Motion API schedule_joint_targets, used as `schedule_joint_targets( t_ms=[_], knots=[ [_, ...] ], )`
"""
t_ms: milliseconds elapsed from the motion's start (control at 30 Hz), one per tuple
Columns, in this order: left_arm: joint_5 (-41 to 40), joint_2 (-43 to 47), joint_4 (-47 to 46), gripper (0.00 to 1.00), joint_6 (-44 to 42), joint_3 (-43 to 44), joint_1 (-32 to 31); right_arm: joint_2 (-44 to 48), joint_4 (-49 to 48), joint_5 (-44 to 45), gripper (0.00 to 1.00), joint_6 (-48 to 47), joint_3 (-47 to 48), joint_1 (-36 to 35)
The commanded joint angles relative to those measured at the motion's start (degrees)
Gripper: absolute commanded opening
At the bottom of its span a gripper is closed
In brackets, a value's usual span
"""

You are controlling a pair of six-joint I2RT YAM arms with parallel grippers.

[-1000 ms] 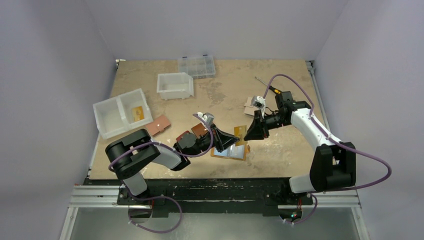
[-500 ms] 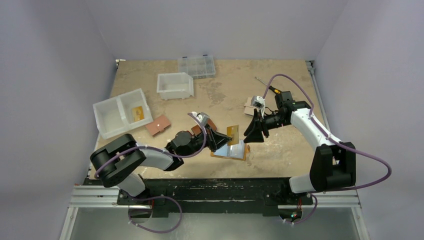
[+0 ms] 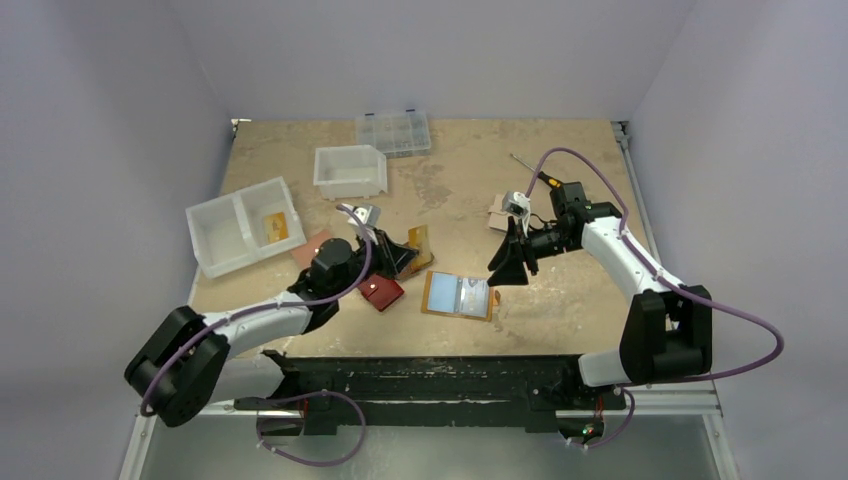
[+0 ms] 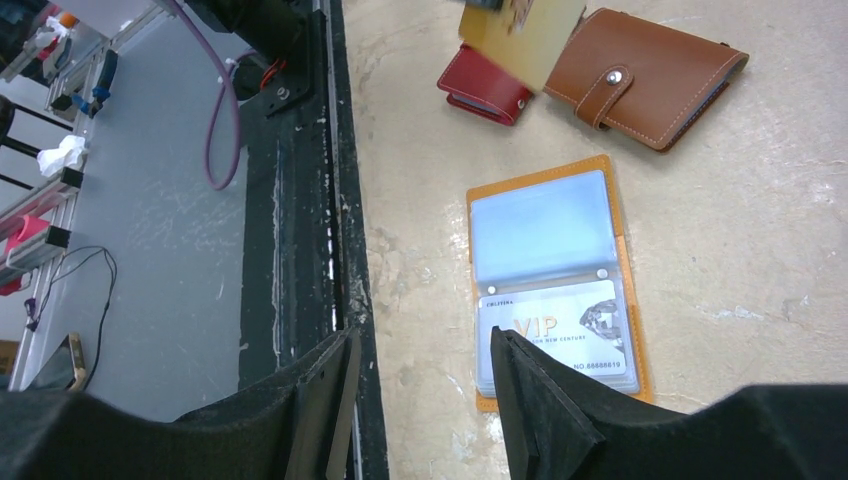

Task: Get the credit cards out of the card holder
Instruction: Place the credit card in the storage box.

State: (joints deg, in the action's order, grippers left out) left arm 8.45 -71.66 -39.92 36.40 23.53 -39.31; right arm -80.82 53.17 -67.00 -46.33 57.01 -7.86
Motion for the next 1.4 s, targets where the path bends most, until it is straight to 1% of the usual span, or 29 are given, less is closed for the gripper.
schedule_joint_targets(
  t_ms=[0,133,200,333,433,500,600,700,733,800,867,1000,1133,1367],
  knots=[
    [-2.9,6.5,13.0,0.00,-4.9,2.0,4.9,2.1,-0.7,-0.2,0.58,-0.3,1.7,0.0],
    [-7.9,11.0,22.3,0.00,-7.0,4.1,10.4,2.6,-0.9,0.2,0.58,-0.3,1.6,0.0],
    [-11.6,12.8,24.8,0.00,-6.7,4.7,12.6,3.0,-1.1,0.5,0.58,-0.3,1.5,0.0],
    [-17.6,16.0,28.6,0.00,-3.7,5.6,16.8,3.8,-1.3,0.7,0.58,-0.3,1.3,0.0],
    [-20.4,16.3,31.7,0.00,-0.7,7.5,20.1,4.2,-1.7,0.9,0.59,-0.2,1.1,-0.1],
    [-19.6,15.1,34.0,0.00,0.0,10.0,23.0,4.2,-1.8,1.2,0.58,-0.2,1.0,0.0],
    [-14.4,12.3,37.4,0.00,-1.0,15.2,28.3,4.2,-1.9,1.4,0.58,-0.3,1.0,0.0],
    [-8.0,9.7,39.7,0.00,-5.9,19.2,33.7,4.7,-2.0,1.5,0.58,-0.4,0.8,0.0],
    [-6.5,8.8,41.9,0.00,-8.0,20.8,35.4,5.0,-2.1,1.6,0.59,-0.4,0.8,-0.1],
    [-4.9,6.4,46.6,0.00,-12.0,24.4,38.8,5.6,-2.3,1.8,0.58,-0.4,0.6,0.0],
    [-4.9,5.0,49.4,0.00,-15.3,26.5,41.6,6.0,-2.4,1.8,0.58,-0.4,0.5,-0.1],
    [-6.2,4.5,51.1,0.00,-20.2,27.9,45.2,6.3,-2.5,1.8,0.58,-0.4,0.5,-0.1],
    [-6.7,2.5,50.6,0.00,-21.8,27.9,47.5,6.1,-2.3,1.8,0.58,-0.5,0.5,-0.1],
    [-0.1,-3.2,48.3,0.00,-21.1,27.4,51.9,7.0,-2.8,2.6,0.58,-0.5,0.1,-0.1]
  ],
)
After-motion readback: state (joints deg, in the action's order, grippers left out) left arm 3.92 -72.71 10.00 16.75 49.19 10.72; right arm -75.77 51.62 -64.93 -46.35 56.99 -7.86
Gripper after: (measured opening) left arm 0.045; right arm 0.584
